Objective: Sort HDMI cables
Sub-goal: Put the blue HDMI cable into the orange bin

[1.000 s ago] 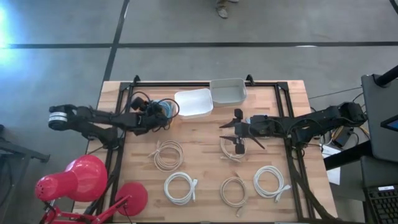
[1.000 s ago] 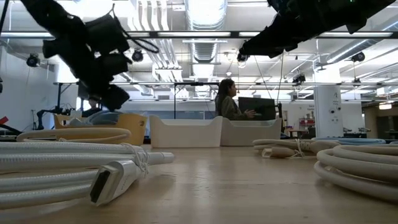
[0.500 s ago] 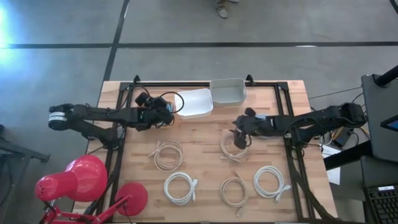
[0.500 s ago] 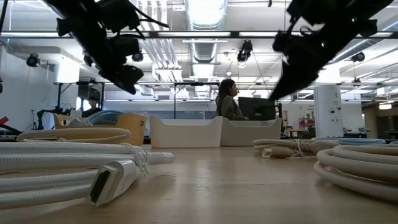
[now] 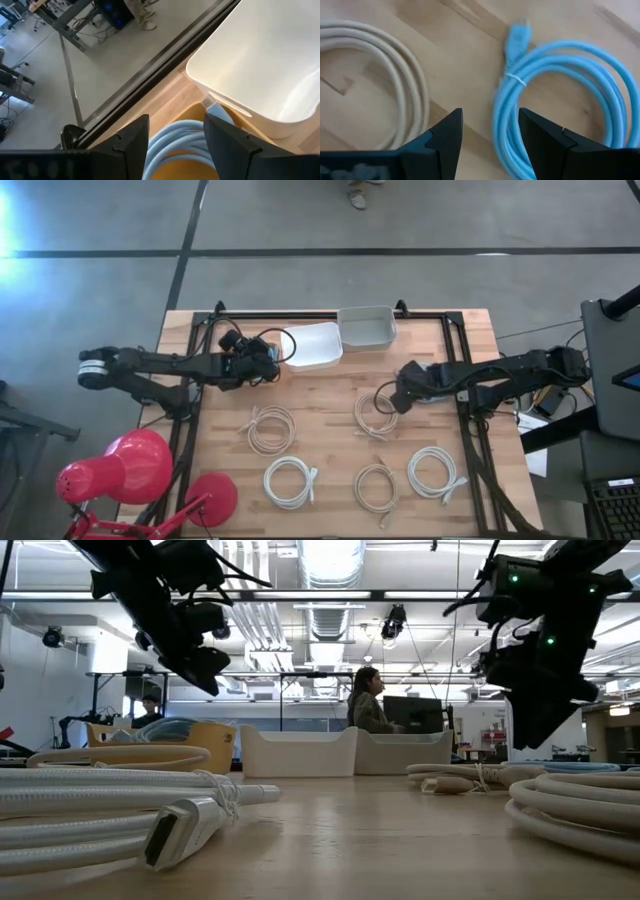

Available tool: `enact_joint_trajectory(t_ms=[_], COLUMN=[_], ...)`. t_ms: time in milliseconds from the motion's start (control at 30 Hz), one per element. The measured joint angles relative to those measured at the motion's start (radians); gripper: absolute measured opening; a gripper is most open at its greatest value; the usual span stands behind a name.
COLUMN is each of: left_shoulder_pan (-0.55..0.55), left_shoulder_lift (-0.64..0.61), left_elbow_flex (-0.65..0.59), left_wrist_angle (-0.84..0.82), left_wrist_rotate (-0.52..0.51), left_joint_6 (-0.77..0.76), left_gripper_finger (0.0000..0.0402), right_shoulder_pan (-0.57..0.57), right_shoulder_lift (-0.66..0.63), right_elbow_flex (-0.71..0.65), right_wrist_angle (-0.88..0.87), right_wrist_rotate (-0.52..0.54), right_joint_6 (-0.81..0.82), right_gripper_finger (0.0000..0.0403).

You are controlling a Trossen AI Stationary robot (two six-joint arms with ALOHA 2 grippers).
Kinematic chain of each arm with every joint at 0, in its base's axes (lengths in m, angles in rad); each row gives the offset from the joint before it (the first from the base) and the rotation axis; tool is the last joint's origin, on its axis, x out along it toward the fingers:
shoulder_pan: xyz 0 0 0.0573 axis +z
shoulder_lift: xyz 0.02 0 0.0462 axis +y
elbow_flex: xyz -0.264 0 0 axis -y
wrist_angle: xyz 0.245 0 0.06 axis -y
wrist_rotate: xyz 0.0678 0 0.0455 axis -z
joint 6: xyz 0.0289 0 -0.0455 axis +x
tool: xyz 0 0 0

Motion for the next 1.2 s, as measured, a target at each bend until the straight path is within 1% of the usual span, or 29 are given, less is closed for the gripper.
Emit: enact_joint_trajectory(t_ms=[167, 333, 467, 567, 733, 867, 933, 1000, 1100, 1167, 1200], left_shoulder_pan=[0.000, 0.000, 0.000, 0.001, 0.001, 0.001, 0.001, 0.000, 0.000, 0.000, 0.000], left_shoulder_lift=[0.000, 0.000, 0.000, 0.000, 0.001, 0.001, 0.001, 0.001, 0.001, 0.001, 0.001], left_elbow_flex=[0.000, 0.000, 0.000, 0.000, -0.001, -0.001, -0.001, -0.001, -0.001, -0.001, -0.001], left_wrist_angle=[0.000, 0.000, 0.000, 0.003, 0.006, 0.014, 0.030, 0.057, 0.105, 0.142, 0.163], left_wrist_rotate=[0.002, 0.017, 0.017, 0.017, 0.017, 0.023, 0.063, 0.119, 0.222, 0.291, 0.323], left_joint_6=[-0.001, -0.002, -0.002, -0.002, -0.002, -0.018, -0.018, -0.020, -0.019, -0.020, -0.017], left_gripper_finger=[0.0195, 0.0195, 0.0195, 0.0195, 0.0195, 0.0195, 0.0195, 0.0195, 0.0195, 0.0195, 0.0195], right_shoulder_pan=[0.000, 0.000, 0.003, 0.003, 0.003, 0.003, 0.003, 0.002, 0.002, 0.002, 0.003], right_shoulder_lift=[0.000, 0.000, 0.000, 0.000, -0.002, -0.001, -0.001, 0.000, 0.002, 0.002, 0.002], right_elbow_flex=[-0.022, -0.072, -0.141, -0.186, -0.207, -0.205, -0.199, -0.197, -0.188, -0.174, -0.165], right_wrist_angle=[0.001, 0.013, 0.102, 0.185, 0.207, 0.213, 0.214, 0.229, 0.295, 0.339, 0.351], right_wrist_rotate=[0.003, 0.005, 0.006, 0.008, 0.018, 0.019, 0.020, 0.024, 0.033, 0.032, 0.031], right_joint_6=[0.037, 0.103, 0.160, 0.139, 0.071, 0.010, -0.021, -0.071, -0.172, -0.242, -0.278], right_gripper_finger=[0.0187, 0.0187, 0.0187, 0.0187, 0.0182, 0.0149, 0.0124, 0.0095, 0.0052, 0.0030, 0.0027])
